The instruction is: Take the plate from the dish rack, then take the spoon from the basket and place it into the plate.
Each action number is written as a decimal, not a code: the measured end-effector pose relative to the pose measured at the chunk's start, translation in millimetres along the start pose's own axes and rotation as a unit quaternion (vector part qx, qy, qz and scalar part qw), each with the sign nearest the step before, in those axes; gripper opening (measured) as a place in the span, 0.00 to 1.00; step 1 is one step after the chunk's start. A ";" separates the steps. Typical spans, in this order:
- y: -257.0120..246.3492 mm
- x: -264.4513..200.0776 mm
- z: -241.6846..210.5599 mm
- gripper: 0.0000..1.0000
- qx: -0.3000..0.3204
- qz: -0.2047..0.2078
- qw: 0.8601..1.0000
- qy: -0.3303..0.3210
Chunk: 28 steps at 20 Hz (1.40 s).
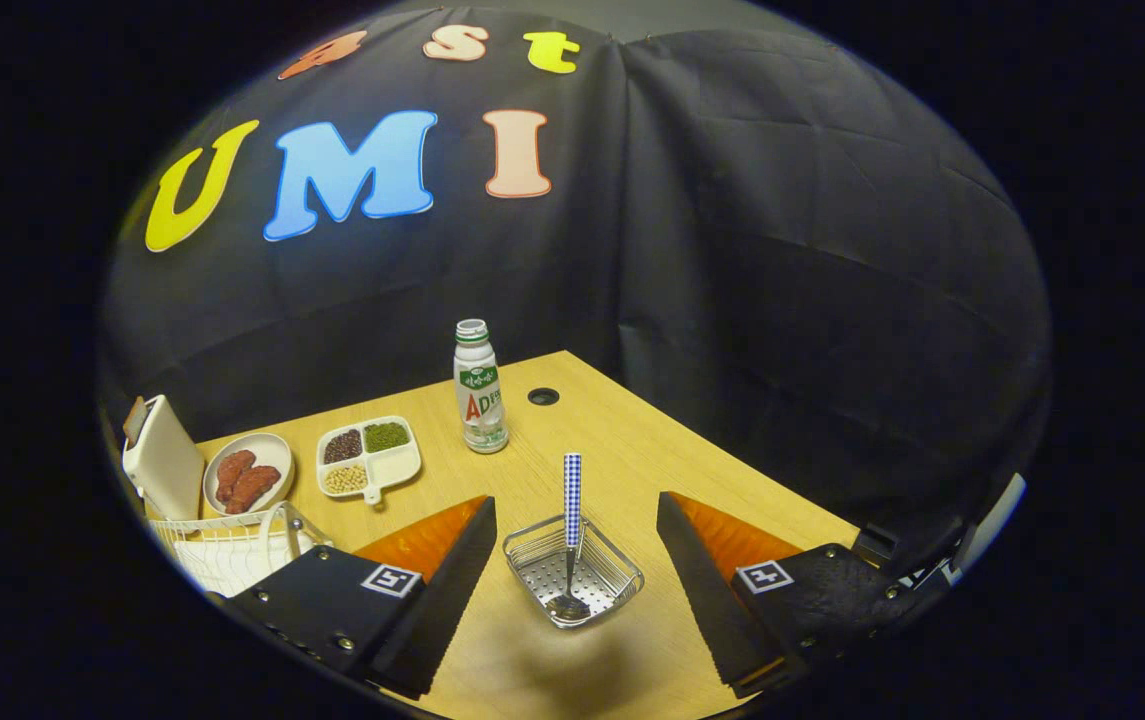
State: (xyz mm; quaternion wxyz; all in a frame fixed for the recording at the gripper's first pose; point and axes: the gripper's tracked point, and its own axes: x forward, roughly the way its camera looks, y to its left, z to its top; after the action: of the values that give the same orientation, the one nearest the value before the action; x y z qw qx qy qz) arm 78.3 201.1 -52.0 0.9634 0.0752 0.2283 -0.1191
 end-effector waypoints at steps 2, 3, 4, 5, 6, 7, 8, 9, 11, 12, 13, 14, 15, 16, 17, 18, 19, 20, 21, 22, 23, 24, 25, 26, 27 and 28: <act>1.8 26.9 -4.8 0.99 0.006 0.002 1.000 0.016; 3.1 39.3 -7.1 0.99 0.011 0.003 1.000 0.025; 5.0 53.8 -10.2 0.99 0.018 0.005 0.999 0.032; 7.8 65.3 -12.9 0.95 0.024 0.010 0.999 0.039; 8.9 75.1 -16.3 0.94 0.030 0.013 0.998 0.045; 8.6 84.4 -19.6 0.91 0.034 0.013 0.998 0.052; 8.7 92.1 -23.5 0.89 0.037 0.015 0.997 0.059; 8.4 98.3 -26.0 0.88 0.041 0.016 0.997 0.066; 7.5 104.4 -28.9 0.68 0.046 0.018 0.996 0.071; 9.5 104.6 -28.9 0.67 0.047 0.025 0.996 0.070; 9.4 106.8 -28.6 0.49 0.047 0.026 0.996 0.069; 8.9 106.8 -29.0 0.30 0.045 0.024 0.996 0.070; 8.7 108.4 -28.7 0.24 0.043 0.022 0.996 0.069; 7.4 108.9 -27.7 0.18 0.041 0.020 0.997 0.066; 5.3 103.8 -26.2 0.12 0.042 0.016 0.997 0.067; 6.9 103.0 -25.7 0.12 0.045 0.017 0.997 0.067; 6.5 99.3 -21.7 0.06 0.047 0.015 0.997 0.063; 3.8 98.4 -19.8 0.07 0.045 0.010 0.997 0.061; 2.2 93.9 -14.1 0.07 0.047 0.007 0.997 0.055; 1.0 91.8 -8.6 0.07 0.047 0.004 0.998 0.048; -1.3 87.1 -1.2 0.07 0.045 0.000 0.998 0.040; -2.9 82.9 6.1 0.07 0.041 -0.004 0.999 0.031; -4.8 76.6 14.5 0.07 0.035 -0.008 0.999 0.022; -6.4 69.7 22.9 0.07 0.030 -0.012 0.999 0.011; -6.5 61.6 31.8 0.07 0.027 -0.014 1.000 0.001; -5.7 53.2 40.1 0.06 0.026 -0.015 0.999 -0.010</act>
State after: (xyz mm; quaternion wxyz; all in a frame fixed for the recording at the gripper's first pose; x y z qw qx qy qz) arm 139.8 177.3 -41.4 0.9613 0.0959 0.2168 -0.1402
